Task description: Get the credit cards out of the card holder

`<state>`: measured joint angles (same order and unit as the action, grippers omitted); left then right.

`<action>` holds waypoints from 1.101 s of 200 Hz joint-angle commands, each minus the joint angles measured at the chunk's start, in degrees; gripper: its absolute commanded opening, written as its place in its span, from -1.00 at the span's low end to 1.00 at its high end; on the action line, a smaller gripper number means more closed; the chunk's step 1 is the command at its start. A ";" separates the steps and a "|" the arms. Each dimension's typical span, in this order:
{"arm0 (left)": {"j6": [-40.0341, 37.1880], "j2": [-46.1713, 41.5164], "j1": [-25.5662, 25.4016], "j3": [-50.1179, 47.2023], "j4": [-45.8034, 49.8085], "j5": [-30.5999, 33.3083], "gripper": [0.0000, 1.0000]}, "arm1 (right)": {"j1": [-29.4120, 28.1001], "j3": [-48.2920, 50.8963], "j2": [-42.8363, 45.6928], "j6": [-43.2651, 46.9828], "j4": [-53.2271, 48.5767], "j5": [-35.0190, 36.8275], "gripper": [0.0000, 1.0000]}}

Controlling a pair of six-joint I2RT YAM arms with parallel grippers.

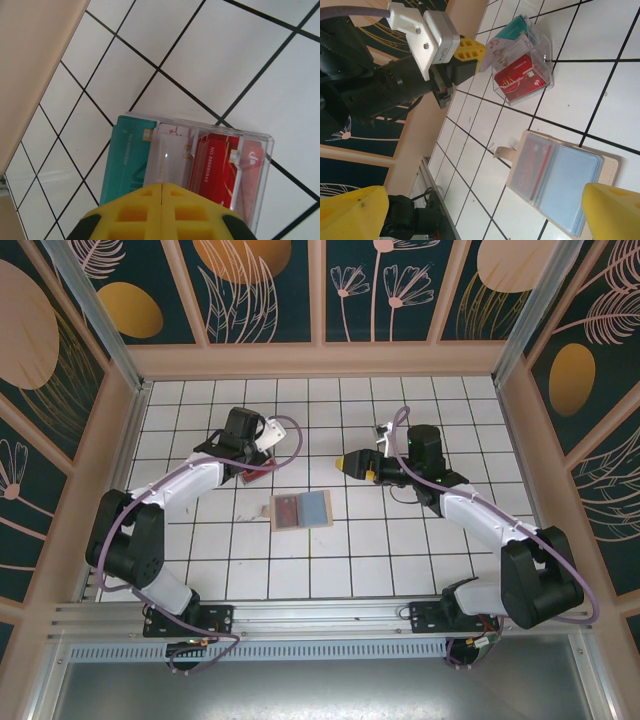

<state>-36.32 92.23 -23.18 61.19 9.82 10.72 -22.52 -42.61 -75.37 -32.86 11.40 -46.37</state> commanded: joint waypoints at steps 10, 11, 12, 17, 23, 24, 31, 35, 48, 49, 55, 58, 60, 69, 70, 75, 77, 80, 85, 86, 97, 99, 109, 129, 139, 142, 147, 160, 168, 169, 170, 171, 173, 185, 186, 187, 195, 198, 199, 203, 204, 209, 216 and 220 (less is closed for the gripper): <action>-2.70 1.96 0.67 -0.62 -2.59 -1.49 -1.00 | 0.55 -2.46 -0.63 1.53 -0.50 -0.85 0.98; -2.70 2.02 0.67 -0.62 -2.60 -1.49 -1.00 | 0.51 -2.47 -0.68 1.51 -0.50 -0.88 0.97; -2.71 2.05 0.68 -0.67 -2.70 -1.49 -1.00 | 0.53 -2.52 -0.71 1.54 -0.50 -0.90 0.97; -2.68 2.31 0.81 -0.78 -2.91 -1.49 -1.00 | 0.61 -2.63 -0.87 1.49 -0.50 -0.92 0.98; -2.68 2.56 0.95 -0.81 -3.12 -1.77 -1.00 | 0.58 -2.72 -0.94 1.57 -0.49 -0.94 0.97; -2.70 2.63 0.99 -0.81 -3.13 -1.81 -1.00 | 0.57 -2.73 -1.01 1.53 -0.50 -0.93 0.98; -2.52 3.01 1.20 -0.89 -3.20 -2.10 -1.00 | 0.66 -2.79 -1.19 1.57 -0.50 -0.92 0.97; -2.47 3.25 1.28 -0.90 -3.34 -2.19 -1.00 | 0.71 -2.78 -1.25 1.57 -0.50 -0.92 0.97; -2.42 4.00 1.38 -0.90 -3.41 -2.46 -1.00 | 0.87 -2.87 -1.52 1.57 -0.46 -1.05 0.98; -2.39 4.09 1.38 -0.85 -3.41 -2.41 -1.00 | 0.89 -2.89 -1.57 1.57 -0.35 -1.03 0.97; -2.43 4.42 1.38 -0.88 -3.41 -2.37 -1.00 | 0.96 -2.79 -1.62 1.53 -0.28 -1.09 0.97; -2.40 4.55 1.38 -0.89 -3.34 -2.46 -1.00 | 0.99 -2.89 -1.67 1.51 -0.24 -1.09 0.98; -2.39 4.65 1.38 -0.85 -3.33 -2.46 -1.00 | 0.92 -2.87 -1.70 1.56 -0.24 -1.09 0.97; -2.36 4.89 1.38 -0.81 -3.40 -2.55 -1.00 | 1.11 -2.90 -1.88 1.56 -0.24 -1.18 0.97; -2.36 4.93 1.38 -0.81 -3.41 -2.55 -1.00 | 1.10 -2.91 -1.88 1.57 -0.24 -1.18 0.97; -2.27 5.06 1.38 -0.82 -3.44 -2.42 -1.00 | 1.23 -2.92 -2.01 1.57 -0.23 -1.26 0.98; -2.34 5.13 1.38 -0.88 -3.53 -2.38 -1.00 | 1.25 -2.92 -2.05 1.57 -0.23 -1.26 0.97; -2.33 5.23 1.38 -0.89 -3.64 -2.22 -1.00 | 1.30 -2.92 -2.12 1.57 -0.21 -1.33 0.97; -2.31 5.37 1.38 -0.96 -3.80 -1.87 -1.00 | 1.40 -2.86 -2.23 1.57 -0.15 -1.35 0.97; -2.33 5.40 1.38 -0.97 -3.91 -1.82 -1.00 | 1.37 -2.89 -2.23 1.57 -0.15 -1.40 0.98; -2.40 5.66 1.47 -0.98 -4.24 -1.44 -1.00 | 1.47 -2.91 -2.41 1.48 -0.06 -1.53 0.97; -2.41 5.61 1.47 -0.98 -4.32 -1.30 -1.00 | 1.51 -2.92 -2.45 1.48 0.05 -1.53 0.97; -2.18 5.61 1.56 -0.89 -4.75 -0.78 -1.00 | 1.60 -2.91 -2.63 1.48 0.13 -1.71 0.98; -2.09 5.61 1.69 -0.70 -5.30 -0.12 -0.85 | 1.86 -2.91 -2.84 1.48 0.20 -1.93 0.98; -1.93 5.61 1.80 -0.63 -5.75 0.46 -0.79 | 1.91 -2.87 -2.93 1.48 0.20 -1.97 0.97; -1.87 5.64 1.86 -0.63 -5.90 0.63 -0.79 | 1.88 -2.90 -2.94 1.48 0.26 -2.05 0.97; -1.85 5.65 1.97 -0.53 -6.10 0.88 -0.79 | 1.92 -2.89 -3.02 1.40 0.36 -2.06 0.97; -1.87 7.09 2.43 -0.52 -7.01 2.05 -0.70 | 2.02 -2.83 -3.11 1.31 0.42 -2.23 0.98; -1.74 7.01 2.82 -0.57 -7.56 2.81 -0.36 | 2.09 -2.82 -3.20 1.31 0.56 -2.23 0.97; -1.74 7.01 2.85 -0.60 -7.64 2.85 -0.28 | 2.07 -2.83 -3.20 1.31 0.56 -2.28 0.97; -1.74 7.00 2.91 -0.62 -7.68 2.97 -0.20 | 2.06 -2.83 -3.20 1.31 0.60 -2.30 0.97; -1.79 7.00 2.93 -0.62 -7.74 3.11 -0.12 | 2.09 -2.78 -3.20 1.31 0.62 -2.31 0.97; -1.64 6.94 2.98 -0.67 -7.92 3.37 0.03 | 2.12 -2.80 -3.27 1.27 0.64 -2.32 0.98; -1.64 6.75 3.29 -0.98 -8.74 4.42 0.22 | 2.12 -2.83 -3.34 1.22 0.75 -2.41 0.98; -1.60 6.70 3.30 -0.94 -8.75 4.41 0.22 | 2.08 -2.83 -3.36 1.22 0.79 -2.41 0.98; -1.58 6.68 3.31 -1.00 -8.81 4.45 0.21 | 2.08 -2.83 -3.37 1.22 0.80 -2.48 0.97; -1.20 6.36 3.40 -0.97 -9.15 4.57 0.21 | 2.13 -2.77 -3.38 1.09 0.90 -2.50 0.97; -0.84 6.33 3.40 -0.89 -9.27 4.56 0.20 | 2.12 -2.71 -3.38 1.00 0.88 -2.50 0.97; -0.72 6.31 3.40 -0.85 -9.28 4.52 0.21 | 2.08 -2.73 -3.42 1.02 0.89 -2.50 0.97; -0.34 6.32 3.42 -0.74 -9.37 4.50 0.21 | 2.12 -2.74 -3.45 1.00 0.99 -2.50 0.97; -0.29 6.31 3.46 -0.69 -9.38 4.49 0.21 | 2.13 -2.74 -3.46 0.98 1.04 -2.50 0.97; 0.26 6.34 3.49 -0.44 -9.30 4.37 0.20 | 2.06 -2.66 -3.50 0.93 1.15 -2.57 0.97; 0.85 5.09 3.49 0.09 -8.92 4.08 0.19 | 2.06 -2.58 -3.63 0.72 1.47 -2.66 0.97; 1.23 4.53 3.49 0.47 -8.54 3.81 0.18 | 2.08 -2.57 -3.71 0.65 1.52 -2.67 0.98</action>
<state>-37.47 98.43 -19.90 60.86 2.57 14.06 -20.93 -43.77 -78.35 -32.88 10.98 -47.46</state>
